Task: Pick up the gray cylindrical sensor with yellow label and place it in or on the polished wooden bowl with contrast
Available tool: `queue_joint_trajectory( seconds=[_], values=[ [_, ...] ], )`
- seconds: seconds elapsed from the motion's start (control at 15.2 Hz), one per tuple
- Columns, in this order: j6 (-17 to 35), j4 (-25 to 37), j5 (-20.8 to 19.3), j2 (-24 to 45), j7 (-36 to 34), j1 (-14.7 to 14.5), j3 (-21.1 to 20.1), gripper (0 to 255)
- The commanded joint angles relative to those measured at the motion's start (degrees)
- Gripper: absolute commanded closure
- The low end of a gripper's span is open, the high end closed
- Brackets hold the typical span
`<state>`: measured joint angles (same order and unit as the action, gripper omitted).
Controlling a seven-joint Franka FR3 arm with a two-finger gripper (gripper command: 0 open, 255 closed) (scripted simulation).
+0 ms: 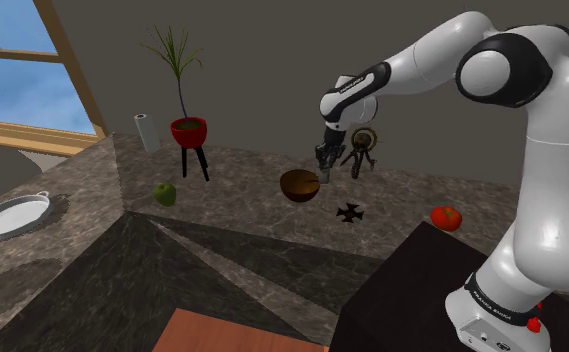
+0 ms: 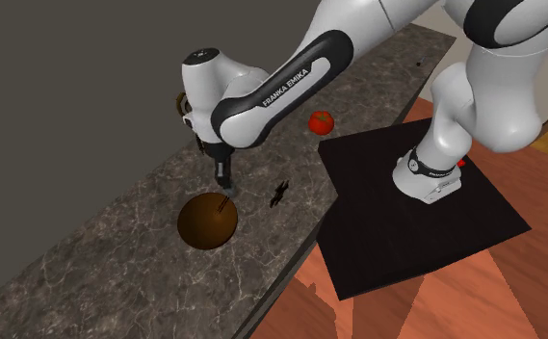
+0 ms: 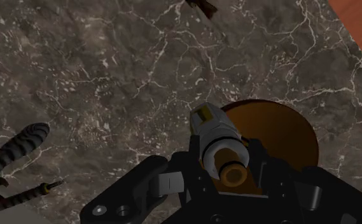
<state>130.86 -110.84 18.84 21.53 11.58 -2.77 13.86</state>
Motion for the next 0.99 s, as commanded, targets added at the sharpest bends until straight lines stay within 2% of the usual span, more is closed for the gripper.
queue_joint_trajectory(
  seconds=[0.0,0.26,0.92],
  values=[
    [-1.10,3.81,0.02,2.42,-2.15,-0.96,-0.67,255],
    [-3.25,11.34,-0.03,7.23,-5.92,-2.60,-1.76,255],
    [2.07,10.46,1.88,11.88,-4.04,-1.96,-2.87,255]
  ],
)
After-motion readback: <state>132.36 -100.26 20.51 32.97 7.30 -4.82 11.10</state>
